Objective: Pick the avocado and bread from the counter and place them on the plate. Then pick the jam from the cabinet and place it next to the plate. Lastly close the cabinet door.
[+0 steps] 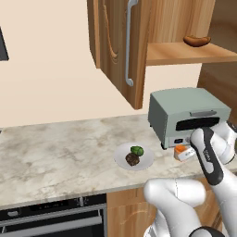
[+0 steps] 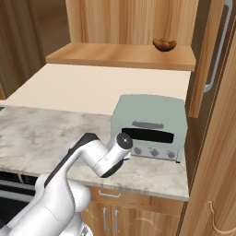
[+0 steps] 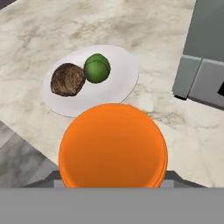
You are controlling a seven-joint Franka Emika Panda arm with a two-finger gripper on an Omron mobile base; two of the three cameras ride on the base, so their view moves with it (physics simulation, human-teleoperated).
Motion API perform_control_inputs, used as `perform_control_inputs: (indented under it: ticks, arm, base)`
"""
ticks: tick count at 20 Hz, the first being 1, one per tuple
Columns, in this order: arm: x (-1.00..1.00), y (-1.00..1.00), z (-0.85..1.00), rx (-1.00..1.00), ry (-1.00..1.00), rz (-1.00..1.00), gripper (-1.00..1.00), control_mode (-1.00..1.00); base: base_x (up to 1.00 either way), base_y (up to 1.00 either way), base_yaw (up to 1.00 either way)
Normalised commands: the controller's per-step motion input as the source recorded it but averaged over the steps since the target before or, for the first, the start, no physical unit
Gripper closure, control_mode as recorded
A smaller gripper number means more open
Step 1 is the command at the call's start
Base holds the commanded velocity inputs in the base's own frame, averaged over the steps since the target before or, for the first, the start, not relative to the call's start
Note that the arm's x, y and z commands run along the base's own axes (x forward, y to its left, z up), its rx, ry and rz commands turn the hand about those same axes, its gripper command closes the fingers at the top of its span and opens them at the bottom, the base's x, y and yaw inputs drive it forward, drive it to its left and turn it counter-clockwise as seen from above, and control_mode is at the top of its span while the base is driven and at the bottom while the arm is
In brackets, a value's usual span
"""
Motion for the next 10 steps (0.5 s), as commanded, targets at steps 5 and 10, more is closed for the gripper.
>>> perform_control_inputs:
  ticks: [5, 10]
  arm:
    - [0.25, 0.0, -0.08, 0.01, 0.0, 0.16, 1.0, -1.0]
    - [0.31, 0.0, -0.04, 0.0, 0.0, 0.19, 1.0, -1.0]
  base:
    - [0.0, 0.0, 0.0]
    - [0.0, 0.0, 0.0]
